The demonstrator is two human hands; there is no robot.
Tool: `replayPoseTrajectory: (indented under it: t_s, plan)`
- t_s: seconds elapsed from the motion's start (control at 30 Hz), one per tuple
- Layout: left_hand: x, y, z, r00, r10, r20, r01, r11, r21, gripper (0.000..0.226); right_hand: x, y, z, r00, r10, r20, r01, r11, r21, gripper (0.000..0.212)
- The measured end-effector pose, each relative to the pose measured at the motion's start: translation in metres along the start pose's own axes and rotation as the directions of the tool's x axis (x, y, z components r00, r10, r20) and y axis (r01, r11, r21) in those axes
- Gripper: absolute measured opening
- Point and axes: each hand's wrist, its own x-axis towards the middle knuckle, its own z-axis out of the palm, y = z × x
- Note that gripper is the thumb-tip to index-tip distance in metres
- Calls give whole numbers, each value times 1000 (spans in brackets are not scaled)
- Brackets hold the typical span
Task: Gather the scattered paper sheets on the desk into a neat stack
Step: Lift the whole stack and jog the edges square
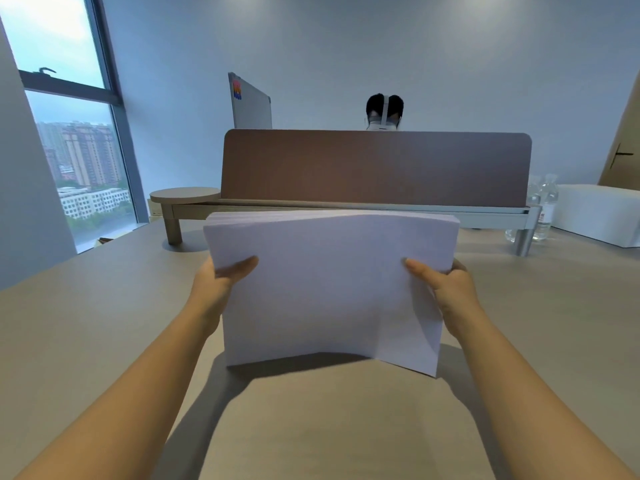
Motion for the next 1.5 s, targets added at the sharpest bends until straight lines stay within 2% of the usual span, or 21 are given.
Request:
replayPoseTrajectory:
  t_s: [0.17, 0.33, 0.43, 0.5, 0.57, 0.63, 0.73, 0.8, 0.87, 0.93, 0.97, 1.03, 1.13, 1.2, 1.27, 1.3, 1.37, 1.4, 1.5]
  plan:
    - [4, -1, 0, 999, -32, 7, 32, 999, 33, 35, 2, 0, 1, 1000, 2, 20, -2, 1000, -17, 32]
    - [3, 2, 13, 990, 5, -142, 2, 999, 49, 16, 6, 0, 9, 999, -25, -33, 22, 996, -83, 44]
    - [3, 13, 13, 976, 100, -192, -61, 979, 197, 26, 10, 0, 15, 993, -107, -46, 90, 955, -282, 70]
    - [5, 25, 9, 967, 195, -167, -130, 933, 337, 33, 9, -5, 22, 983, -185, -10, 156, 851, -501, 91]
    - [5, 35, 8, 951, 292, -99, -216, 861, 461, 35, 5, -11, 35, 964, -247, 94, 252, 746, -617, 97]
    - [6, 41, 6, 932, 362, -16, -294, 783, 548, 35, 3, -18, 51, 934, -293, 207, 354, 663, -659, 95]
    - [9, 44, 1, 900, 426, 92, -394, 705, 590, 35, -1, -29, 75, 877, -333, 347, 480, 561, -674, 93]
    - [9, 45, -1, 873, 469, 137, -455, 678, 577, 35, -1, -34, 86, 859, -323, 397, 512, 551, -659, 90]
    - [9, 45, -1, 847, 499, 185, -505, 645, 573, 34, 2, -34, 89, 862, -317, 395, 507, 565, -652, 74]
    - [11, 42, -3, 843, 497, 204, -514, 634, 578, 33, 4, -32, 89, 858, -314, 407, 512, 586, -628, 41]
    - [12, 39, -2, 853, 487, 191, -498, 644, 581, 33, 4, -29, 89, 854, -317, 413, 517, 604, -607, 29]
    - [15, 35, -1, 877, 471, 90, -417, 657, 628, 37, 1, -21, 89, 851, -350, 391, 524, 610, -595, 23]
    - [23, 26, -5, 893, 416, -173, -155, 645, 748, 65, -6, -12, 90, 834, -458, 309, 531, 512, -675, 26]
    - [24, 18, -12, 903, 301, -306, -1, 715, 699, 89, -9, -11, 86, 839, -487, 242, 507, 538, -674, 25]
    - [25, 9, -15, 918, 109, -381, 101, 865, 491, 102, -8, -14, 81, 868, -470, 161, 456, 626, -633, 21]
    - [26, 4, -14, 928, -2, -372, 138, 931, 339, 104, -6, -14, 80, 885, -448, 123, 427, 680, -596, 17]
    - [22, -2, -1, 950, -175, -257, 196, 979, 58, 94, -3, -15, 78, 930, -363, 51, 342, 811, -474, 9]
    - [18, -3, 7, 960, -221, -170, 219, 975, -30, 82, -2, -15, 76, 952, -304, 22, 289, 877, -385, 15]
    - [7, 6, 25, 982, -188, 1, 186, 970, -155, 43, -3, -16, 67, 990, -140, -8, 139, 987, -84, 30]
